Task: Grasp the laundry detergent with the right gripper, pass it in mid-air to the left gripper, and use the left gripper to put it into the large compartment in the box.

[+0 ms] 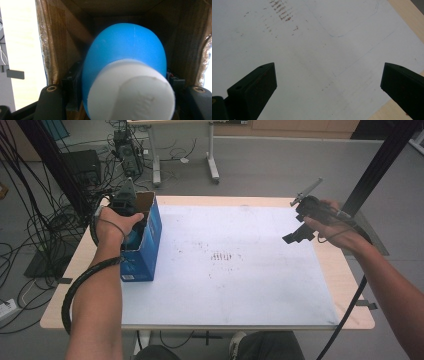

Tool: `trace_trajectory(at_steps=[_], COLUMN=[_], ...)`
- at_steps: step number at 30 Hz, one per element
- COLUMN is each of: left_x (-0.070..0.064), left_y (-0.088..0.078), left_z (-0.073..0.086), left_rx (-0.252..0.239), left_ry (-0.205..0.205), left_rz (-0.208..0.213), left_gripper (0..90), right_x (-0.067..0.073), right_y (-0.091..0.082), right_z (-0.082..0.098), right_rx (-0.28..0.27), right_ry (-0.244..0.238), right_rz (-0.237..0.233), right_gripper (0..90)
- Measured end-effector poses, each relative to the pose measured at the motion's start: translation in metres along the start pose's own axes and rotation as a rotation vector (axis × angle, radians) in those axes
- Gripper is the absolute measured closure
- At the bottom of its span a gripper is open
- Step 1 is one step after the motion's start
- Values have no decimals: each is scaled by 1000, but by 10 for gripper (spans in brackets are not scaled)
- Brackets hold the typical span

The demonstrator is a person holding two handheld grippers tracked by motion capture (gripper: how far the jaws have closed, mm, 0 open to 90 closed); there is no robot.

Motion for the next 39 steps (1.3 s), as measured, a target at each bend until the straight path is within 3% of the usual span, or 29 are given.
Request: trace_trajectory(at_steps=[39], left_x=[1], left_y=[0], left_z=[1], left_rx=[-6], left_ry=[1], left_rz=[7], left_gripper=[349], right_x=[0], right_y=[-2], right_z=[-3], right_rx=[1], right_ry=[-6], right_rz=[2], right_gripper=[4])
Point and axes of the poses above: each handheld gripper's, and its own axes: y roughly forward along the jaws, z roughly out of its underside, x roughly to its left, the point moved 3 cm from there along y, roughly forward along the jaws, and after that the axes turned 2 degrees about y, right-handed, at the moved point
